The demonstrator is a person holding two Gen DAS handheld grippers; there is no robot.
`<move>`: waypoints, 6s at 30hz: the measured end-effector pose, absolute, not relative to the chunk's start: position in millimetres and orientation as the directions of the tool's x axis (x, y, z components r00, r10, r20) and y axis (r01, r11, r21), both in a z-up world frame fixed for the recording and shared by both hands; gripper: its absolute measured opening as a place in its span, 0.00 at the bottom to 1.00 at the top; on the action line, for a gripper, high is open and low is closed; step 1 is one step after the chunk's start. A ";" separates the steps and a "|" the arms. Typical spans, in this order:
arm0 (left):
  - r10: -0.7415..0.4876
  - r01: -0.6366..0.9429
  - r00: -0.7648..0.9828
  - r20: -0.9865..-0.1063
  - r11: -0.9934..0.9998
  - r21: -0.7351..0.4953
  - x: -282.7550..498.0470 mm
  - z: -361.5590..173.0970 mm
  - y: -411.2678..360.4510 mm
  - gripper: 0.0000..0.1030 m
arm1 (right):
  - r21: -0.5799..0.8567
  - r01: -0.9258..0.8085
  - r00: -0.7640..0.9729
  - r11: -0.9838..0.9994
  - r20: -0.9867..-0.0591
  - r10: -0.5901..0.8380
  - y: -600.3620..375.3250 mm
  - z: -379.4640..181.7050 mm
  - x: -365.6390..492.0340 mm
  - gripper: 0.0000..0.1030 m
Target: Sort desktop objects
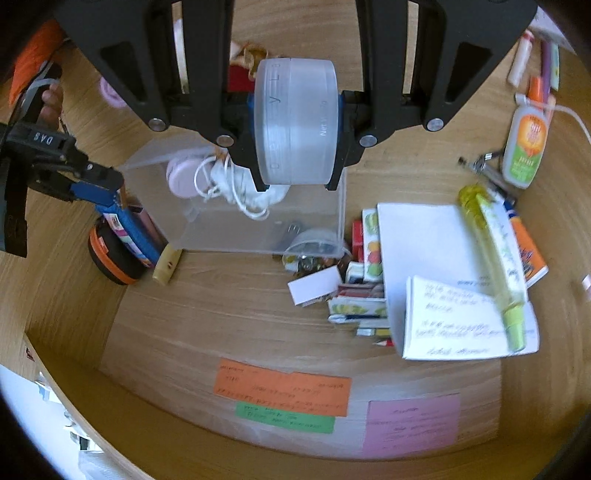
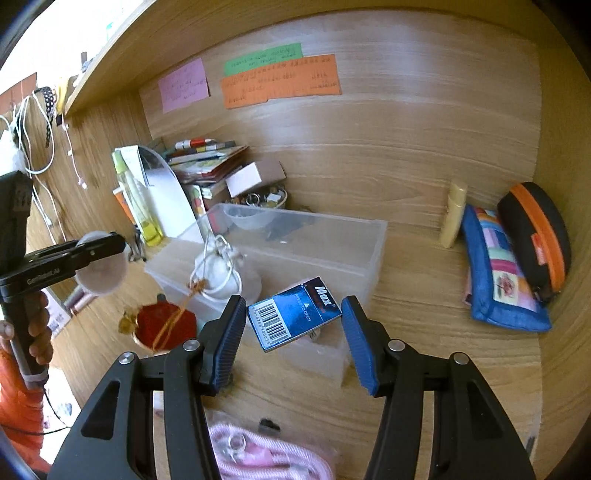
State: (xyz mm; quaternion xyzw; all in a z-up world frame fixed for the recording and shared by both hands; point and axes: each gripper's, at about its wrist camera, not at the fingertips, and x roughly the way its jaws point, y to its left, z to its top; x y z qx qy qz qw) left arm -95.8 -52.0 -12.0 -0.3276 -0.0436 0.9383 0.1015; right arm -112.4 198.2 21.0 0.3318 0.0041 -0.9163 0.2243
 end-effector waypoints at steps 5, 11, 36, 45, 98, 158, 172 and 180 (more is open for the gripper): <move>0.242 -0.190 -0.746 -0.621 -0.970 -0.150 -117.4 -12.7 -44.2 0.28 | 0.147 0.433 -0.671 -0.889 -0.606 -0.427 189.0 23.7 -124.5 0.48; 0.266 -0.218 -0.712 -0.650 -0.963 -0.156 -138.3 -22.9 -35.2 0.28 | 0.155 0.445 -0.655 -0.882 -0.615 -0.438 181.2 23.3 -141.3 0.48; 0.262 -0.245 -0.627 -0.734 -0.960 -0.133 -185.9 -60.3 -17.8 0.28 | 0.042 0.484 -0.593 -0.874 -0.719 -0.363 133.1 -20.9 -186.2 0.49; 0.235 -0.254 -0.630 -0.741 -0.963 -0.089 -184.8 -63.9 -10.5 0.31 | 0.019 0.471 -0.601 -0.882 -0.725 -0.337 131.9 -25.2 -190.0 0.49; 0.170 -0.131 -0.706 -0.688 -0.985 -0.109 -58.2 -48.8 -61.6 0.92 | -0.022 0.305 -0.714 -0.952 -0.667 -0.213 212.8 -15.7 -50.2 0.96; 0.215 -0.150 -0.753 -0.622 -0.976 -0.155 -79.5 -66.3 -51.5 0.35 | 0.187 0.355 -0.519 -0.916 -0.776 -0.359 203.4 -70.5 -25.4 0.91; 0.218 -0.150 -0.777 -0.591 -0.975 -0.163 -63.9 -54.5 -53.2 0.35 | 0.241 0.242 -0.563 -0.940 -0.754 -0.338 257.5 -60.7 -39.0 0.19; 0.220 -0.154 -0.797 -0.562 -0.974 -0.164 -52.7 -42.1 -51.6 0.35 | 0.148 0.225 -0.651 -0.963 -0.712 -0.262 268.5 -32.7 -40.4 0.16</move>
